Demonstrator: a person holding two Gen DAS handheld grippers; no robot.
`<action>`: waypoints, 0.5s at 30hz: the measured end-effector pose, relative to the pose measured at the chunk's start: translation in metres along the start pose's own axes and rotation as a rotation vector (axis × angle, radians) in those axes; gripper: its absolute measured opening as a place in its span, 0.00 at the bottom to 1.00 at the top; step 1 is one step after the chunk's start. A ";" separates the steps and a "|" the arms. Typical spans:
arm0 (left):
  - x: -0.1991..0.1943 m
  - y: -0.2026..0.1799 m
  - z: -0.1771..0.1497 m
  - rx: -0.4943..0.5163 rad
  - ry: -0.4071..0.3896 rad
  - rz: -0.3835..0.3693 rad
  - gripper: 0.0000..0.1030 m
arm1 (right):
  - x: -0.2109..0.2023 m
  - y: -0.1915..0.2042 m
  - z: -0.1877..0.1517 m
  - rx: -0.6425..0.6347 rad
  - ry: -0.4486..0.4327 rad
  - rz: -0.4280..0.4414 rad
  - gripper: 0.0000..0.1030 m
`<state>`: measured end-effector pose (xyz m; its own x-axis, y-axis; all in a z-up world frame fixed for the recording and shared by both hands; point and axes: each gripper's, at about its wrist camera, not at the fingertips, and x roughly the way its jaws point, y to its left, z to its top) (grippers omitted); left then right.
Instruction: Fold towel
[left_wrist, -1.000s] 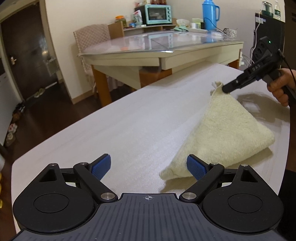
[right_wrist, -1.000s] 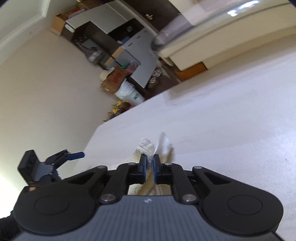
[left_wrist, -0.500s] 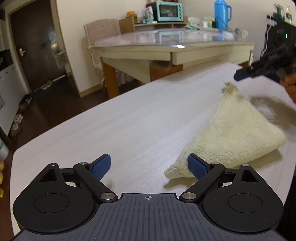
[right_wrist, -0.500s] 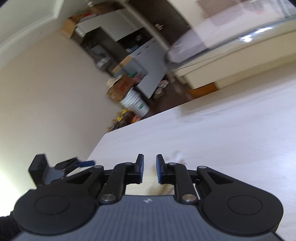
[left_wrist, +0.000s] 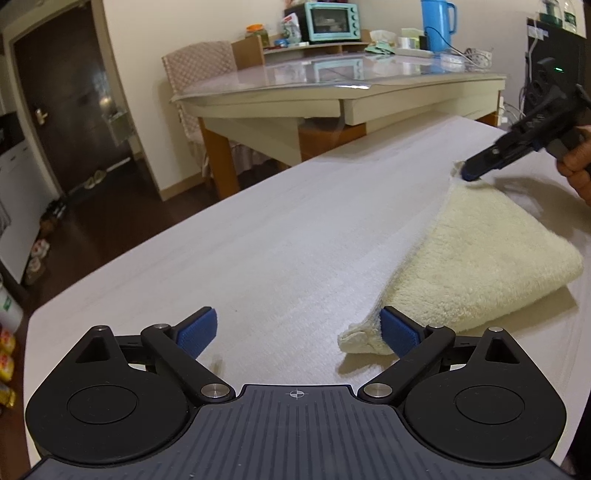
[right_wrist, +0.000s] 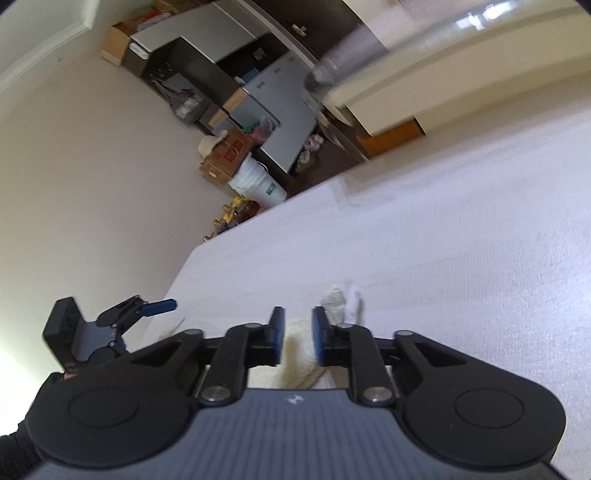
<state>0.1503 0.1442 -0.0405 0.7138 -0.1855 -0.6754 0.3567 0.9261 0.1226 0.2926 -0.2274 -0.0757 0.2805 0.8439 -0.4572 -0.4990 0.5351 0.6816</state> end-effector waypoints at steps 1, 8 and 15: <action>0.000 0.003 0.001 -0.013 -0.002 -0.005 0.95 | -0.003 0.007 -0.001 -0.022 0.003 0.012 0.34; 0.005 0.023 -0.002 -0.121 0.023 -0.035 0.95 | -0.015 0.064 -0.042 -0.240 0.091 0.040 0.34; 0.014 0.038 0.000 -0.207 0.056 -0.074 0.95 | -0.012 0.103 -0.077 -0.410 0.125 0.029 0.34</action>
<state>0.1735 0.1774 -0.0451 0.6539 -0.2424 -0.7167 0.2717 0.9593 -0.0766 0.1743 -0.1849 -0.0444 0.1729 0.8339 -0.5242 -0.7970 0.4311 0.4230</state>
